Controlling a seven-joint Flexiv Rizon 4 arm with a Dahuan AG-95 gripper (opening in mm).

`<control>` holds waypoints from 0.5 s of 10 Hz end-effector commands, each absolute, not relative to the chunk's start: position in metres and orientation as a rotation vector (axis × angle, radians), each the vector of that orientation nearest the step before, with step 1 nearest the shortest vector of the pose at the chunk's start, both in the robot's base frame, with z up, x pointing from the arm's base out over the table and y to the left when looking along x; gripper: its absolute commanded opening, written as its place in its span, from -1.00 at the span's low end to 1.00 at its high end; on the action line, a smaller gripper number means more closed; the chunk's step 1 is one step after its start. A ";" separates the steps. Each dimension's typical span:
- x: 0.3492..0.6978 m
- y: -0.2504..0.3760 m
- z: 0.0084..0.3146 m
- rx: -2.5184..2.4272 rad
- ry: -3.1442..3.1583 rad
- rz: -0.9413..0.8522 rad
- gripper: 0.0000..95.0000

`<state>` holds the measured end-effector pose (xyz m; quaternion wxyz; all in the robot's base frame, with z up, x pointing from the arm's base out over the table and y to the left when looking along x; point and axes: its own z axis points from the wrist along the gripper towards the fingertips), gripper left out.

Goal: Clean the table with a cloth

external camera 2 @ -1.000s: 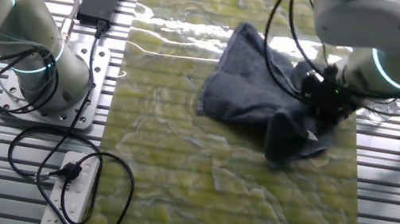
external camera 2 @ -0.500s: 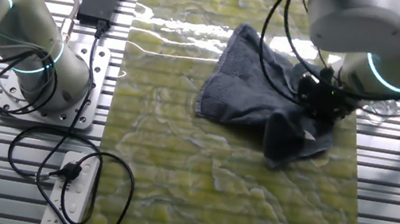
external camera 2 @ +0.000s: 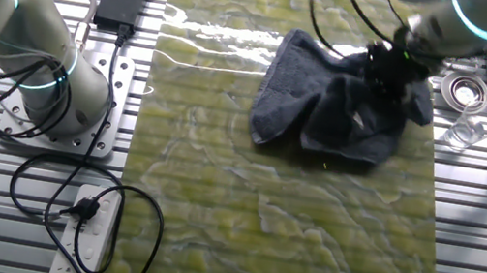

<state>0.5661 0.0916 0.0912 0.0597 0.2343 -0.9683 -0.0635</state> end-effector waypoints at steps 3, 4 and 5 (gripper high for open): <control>0.567 0.100 0.090 0.536 -2.997 -0.160 -1.00; 0.567 0.100 0.090 0.528 -2.998 -0.157 -1.00; 0.567 0.100 0.090 0.532 -2.999 -0.147 -1.00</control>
